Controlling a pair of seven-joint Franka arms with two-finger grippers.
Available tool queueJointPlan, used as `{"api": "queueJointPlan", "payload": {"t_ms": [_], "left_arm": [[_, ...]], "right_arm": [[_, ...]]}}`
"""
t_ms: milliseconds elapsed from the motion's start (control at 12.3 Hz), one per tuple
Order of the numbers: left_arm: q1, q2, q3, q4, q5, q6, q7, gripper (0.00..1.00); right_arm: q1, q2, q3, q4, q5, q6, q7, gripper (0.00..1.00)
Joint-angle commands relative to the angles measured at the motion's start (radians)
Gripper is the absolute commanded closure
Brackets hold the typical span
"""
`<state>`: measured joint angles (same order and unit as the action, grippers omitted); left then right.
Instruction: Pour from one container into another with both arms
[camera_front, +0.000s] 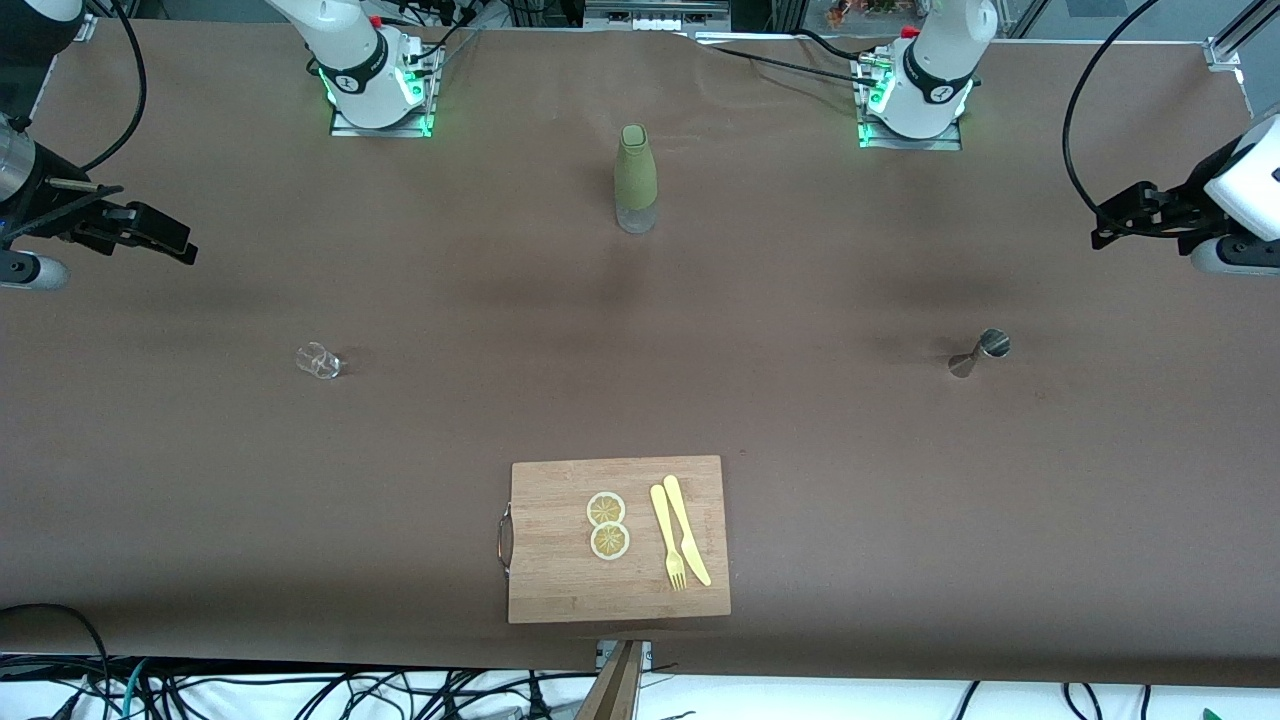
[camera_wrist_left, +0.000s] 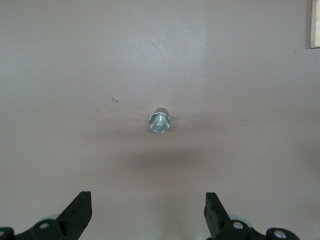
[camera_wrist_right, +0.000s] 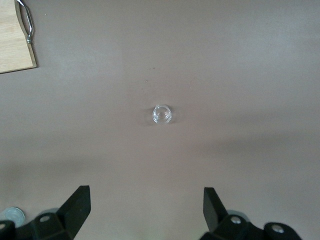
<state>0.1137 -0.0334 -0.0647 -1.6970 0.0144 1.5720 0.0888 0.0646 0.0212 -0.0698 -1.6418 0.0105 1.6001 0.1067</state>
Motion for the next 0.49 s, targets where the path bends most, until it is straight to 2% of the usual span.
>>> {"api": "queueJointPlan", "payload": {"t_ms": [0, 406], "left_arm": [[0.011, -0.008, -0.001, 0.014, -0.022, 0.002, 0.023, 0.0], [-0.003, 0.026, -0.01, 0.03, -0.024, -0.001, 0.023, 0.0]], "right_arm": [[-0.006, 0.003, 0.002, 0.01, 0.014, -0.002, 0.001, 0.0], [-0.006, 0.003, 0.002, 0.01, 0.014, -0.002, 0.001, 0.0]]}}
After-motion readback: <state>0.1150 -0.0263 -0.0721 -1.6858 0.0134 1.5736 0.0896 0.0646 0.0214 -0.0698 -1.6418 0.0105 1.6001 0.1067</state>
